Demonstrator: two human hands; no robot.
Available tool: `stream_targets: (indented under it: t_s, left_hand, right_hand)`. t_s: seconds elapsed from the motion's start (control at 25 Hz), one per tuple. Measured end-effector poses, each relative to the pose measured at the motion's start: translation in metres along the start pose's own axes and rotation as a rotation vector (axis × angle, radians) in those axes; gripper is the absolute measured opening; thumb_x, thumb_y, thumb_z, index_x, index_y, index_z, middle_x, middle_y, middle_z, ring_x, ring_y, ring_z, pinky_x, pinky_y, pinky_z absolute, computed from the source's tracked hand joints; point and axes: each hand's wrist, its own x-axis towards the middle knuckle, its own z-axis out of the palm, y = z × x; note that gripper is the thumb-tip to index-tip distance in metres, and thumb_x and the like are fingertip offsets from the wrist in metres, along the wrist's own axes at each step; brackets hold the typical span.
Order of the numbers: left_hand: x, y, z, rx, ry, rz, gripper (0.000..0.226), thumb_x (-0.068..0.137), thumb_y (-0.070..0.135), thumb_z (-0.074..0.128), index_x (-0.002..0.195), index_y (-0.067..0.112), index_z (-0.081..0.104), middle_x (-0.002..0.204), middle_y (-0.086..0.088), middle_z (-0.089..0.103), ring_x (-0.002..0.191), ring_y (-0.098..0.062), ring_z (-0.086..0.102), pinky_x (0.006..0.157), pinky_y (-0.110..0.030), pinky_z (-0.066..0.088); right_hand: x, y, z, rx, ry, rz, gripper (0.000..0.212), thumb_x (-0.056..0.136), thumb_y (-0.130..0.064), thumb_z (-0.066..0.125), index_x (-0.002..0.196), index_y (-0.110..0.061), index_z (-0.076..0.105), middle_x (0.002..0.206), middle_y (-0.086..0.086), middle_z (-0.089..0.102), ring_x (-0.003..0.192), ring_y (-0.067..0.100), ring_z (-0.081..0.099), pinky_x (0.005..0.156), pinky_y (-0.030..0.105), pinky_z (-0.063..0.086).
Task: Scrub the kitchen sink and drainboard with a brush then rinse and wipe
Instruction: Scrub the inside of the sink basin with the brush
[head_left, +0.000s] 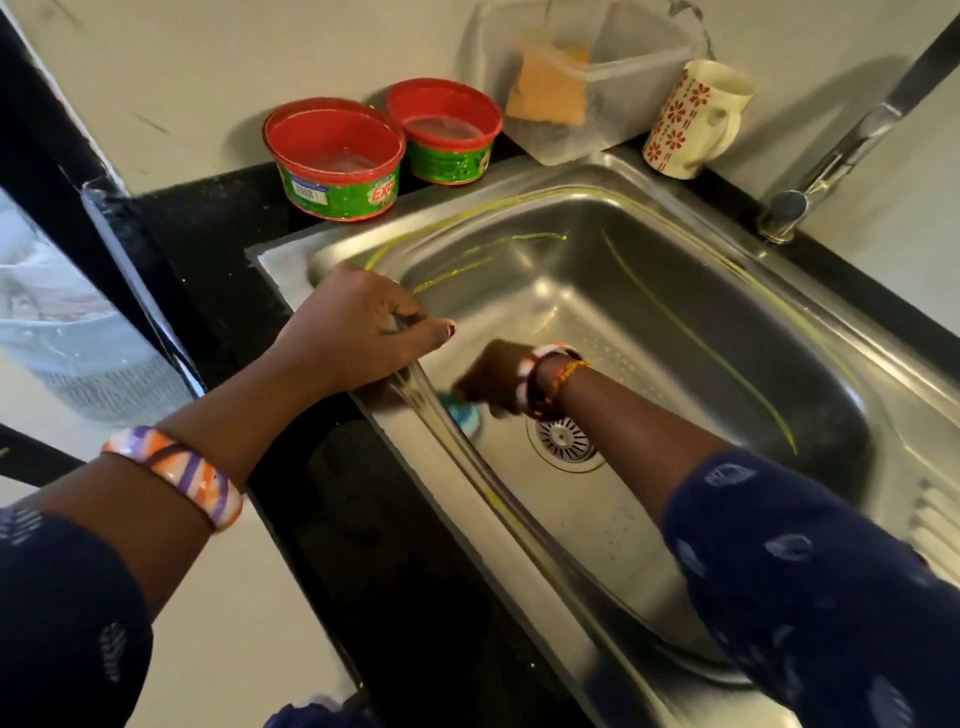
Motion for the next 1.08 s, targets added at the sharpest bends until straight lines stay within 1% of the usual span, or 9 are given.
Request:
stream_targets:
  t_s: [0.16, 0.28, 0.4, 0.56, 0.64, 0.72, 0.84, 0.96, 1.08]
  left_hand:
    - [0.0, 0.0, 0.001, 0.019, -0.013, -0.005, 0.026, 0.081, 0.032, 0.069, 0.072, 0.008, 0.073, 0.061, -0.003, 0.065, 0.05, -0.01, 0.057, 0.052, -0.027, 0.048]
    - [0.0, 0.001, 0.001, -0.002, -0.005, -0.051, 0.02, 0.08, 0.03, 0.07, 0.067, 0.014, 0.07, 0.055, 0.005, 0.059, 0.062, -0.01, 0.057, 0.051, -0.019, 0.039]
    - [0.001, -0.001, 0.002, 0.0, -0.007, -0.043, 0.021, 0.08, 0.029, 0.071, 0.069, 0.011, 0.072, 0.055, 0.006, 0.06, 0.064, -0.005, 0.059, 0.051, -0.012, 0.038]
    - [0.002, -0.002, 0.004, 0.004, -0.024, -0.017, 0.026, 0.08, 0.031, 0.069, 0.069, 0.008, 0.073, 0.057, 0.0, 0.064, 0.065, -0.012, 0.06, 0.05, -0.018, 0.041]
    - [0.002, -0.002, 0.004, 0.012, -0.018, -0.02, 0.025, 0.08, 0.03, 0.068, 0.068, 0.008, 0.073, 0.057, 0.0, 0.064, 0.064, -0.012, 0.059, 0.051, -0.02, 0.041]
    - [0.002, -0.003, 0.003, 0.018, -0.014, -0.023, 0.024, 0.081, 0.03, 0.069, 0.067, 0.01, 0.071, 0.057, 0.001, 0.063, 0.06, -0.013, 0.058, 0.051, -0.023, 0.042]
    - [0.001, 0.0, 0.004, 0.026, -0.008, -0.033, 0.022, 0.081, 0.03, 0.069, 0.069, 0.012, 0.072, 0.057, 0.0, 0.063, 0.053, -0.014, 0.056, 0.049, -0.026, 0.043]
    - [0.002, 0.001, 0.004, 0.033, -0.011, -0.031, 0.023, 0.08, 0.028, 0.069, 0.069, 0.009, 0.073, 0.057, 0.0, 0.063, 0.062, -0.013, 0.058, 0.051, -0.026, 0.045]
    - [0.002, -0.002, 0.004, 0.024, -0.003, -0.008, 0.024, 0.079, 0.031, 0.072, 0.069, 0.008, 0.073, 0.055, 0.007, 0.059, 0.06, -0.005, 0.058, 0.05, -0.015, 0.04]
  right_hand:
    - [-0.05, -0.041, -0.025, 0.14, 0.047, -0.138, 0.032, 0.095, -0.022, 0.051, 0.119, -0.005, 0.062, 0.073, -0.002, 0.058, 0.064, 0.009, 0.048, 0.048, 0.009, 0.035]
    - [-0.115, 0.0, -0.013, 0.012, -0.296, -0.017, 0.032, 0.096, -0.022, 0.049, 0.097, 0.005, 0.067, 0.047, -0.008, 0.047, 0.046, 0.003, 0.044, 0.035, 0.005, 0.029]
    - [-0.161, 0.051, 0.006, -0.182, -0.576, 0.067, 0.033, 0.095, -0.022, 0.051, 0.125, -0.01, 0.059, 0.046, -0.014, 0.052, 0.038, 0.001, 0.046, 0.034, 0.006, 0.032]
    - [-0.16, 0.059, 0.013, 0.013, -0.357, 0.067, 0.025, 0.093, -0.022, 0.055, 0.115, -0.017, 0.065, 0.035, -0.01, 0.048, 0.026, 0.001, 0.039, 0.034, 0.007, 0.029]
    - [-0.138, 0.026, 0.008, 0.161, -0.169, -0.009, 0.021, 0.094, -0.027, 0.052, 0.108, -0.022, 0.067, 0.047, -0.009, 0.057, 0.039, -0.001, 0.049, 0.04, 0.007, 0.036]
    - [-0.095, -0.012, 0.009, 0.08, 0.043, -0.164, 0.03, 0.096, -0.027, 0.047, 0.122, -0.021, 0.06, 0.09, 0.003, 0.07, 0.082, 0.015, 0.066, 0.07, 0.018, 0.05]
    - [-0.053, -0.037, 0.009, -0.026, 0.249, -0.24, 0.034, 0.095, -0.024, 0.045, 0.127, -0.014, 0.054, 0.12, 0.015, 0.06, 0.111, 0.033, 0.057, 0.087, 0.034, 0.046]
    - [-0.073, -0.02, 0.0, -0.131, 0.064, -0.257, 0.039, 0.096, -0.026, 0.046, 0.133, -0.015, 0.05, 0.124, 0.013, 0.06, 0.109, 0.027, 0.059, 0.091, 0.029, 0.043]
    - [-0.14, 0.032, 0.005, -0.229, -0.354, -0.159, 0.034, 0.094, -0.025, 0.051, 0.125, -0.013, 0.059, 0.11, 0.01, 0.068, 0.07, 0.002, 0.061, 0.069, 0.015, 0.043]
